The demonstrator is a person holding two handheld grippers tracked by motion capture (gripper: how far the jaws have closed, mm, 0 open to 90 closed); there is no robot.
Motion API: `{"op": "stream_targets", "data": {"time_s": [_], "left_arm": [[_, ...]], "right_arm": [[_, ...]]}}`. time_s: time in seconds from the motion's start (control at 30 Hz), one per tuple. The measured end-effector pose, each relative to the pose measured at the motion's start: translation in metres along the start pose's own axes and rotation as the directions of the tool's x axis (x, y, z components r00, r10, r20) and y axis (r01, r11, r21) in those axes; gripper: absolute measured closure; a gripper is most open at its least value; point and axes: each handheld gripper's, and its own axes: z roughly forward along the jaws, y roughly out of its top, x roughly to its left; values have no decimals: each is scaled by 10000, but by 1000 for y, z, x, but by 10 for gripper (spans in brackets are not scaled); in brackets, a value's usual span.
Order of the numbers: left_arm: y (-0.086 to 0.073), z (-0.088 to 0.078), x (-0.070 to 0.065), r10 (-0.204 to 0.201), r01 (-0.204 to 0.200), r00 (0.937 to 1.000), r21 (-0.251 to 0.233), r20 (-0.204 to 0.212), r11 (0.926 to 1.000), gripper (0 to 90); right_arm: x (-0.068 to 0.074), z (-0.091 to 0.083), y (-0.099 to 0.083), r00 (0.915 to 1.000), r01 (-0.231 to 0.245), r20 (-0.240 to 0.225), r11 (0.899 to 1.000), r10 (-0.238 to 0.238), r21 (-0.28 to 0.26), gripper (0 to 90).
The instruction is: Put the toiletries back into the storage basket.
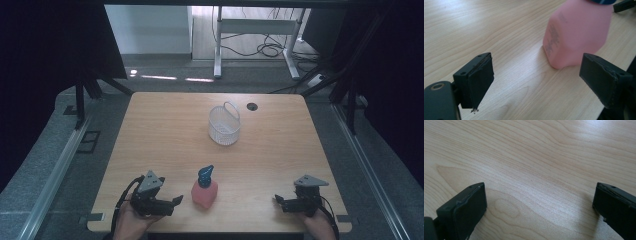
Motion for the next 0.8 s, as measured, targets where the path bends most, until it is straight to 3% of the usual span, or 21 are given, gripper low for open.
{"op": "stream_targets", "data": {"time_s": [0.43,0.8], "left_arm": [[11,-3,-11,257,-254,9989,-80,404,9996,137],[27,-2,-23,752,-731,9950,-337,663,9968,156]], "right_arm": [[0,0,0,10000,0,-2,10000,0,1,0],[0,0,0,10000,2,1,10000,-2,1,0]]}}
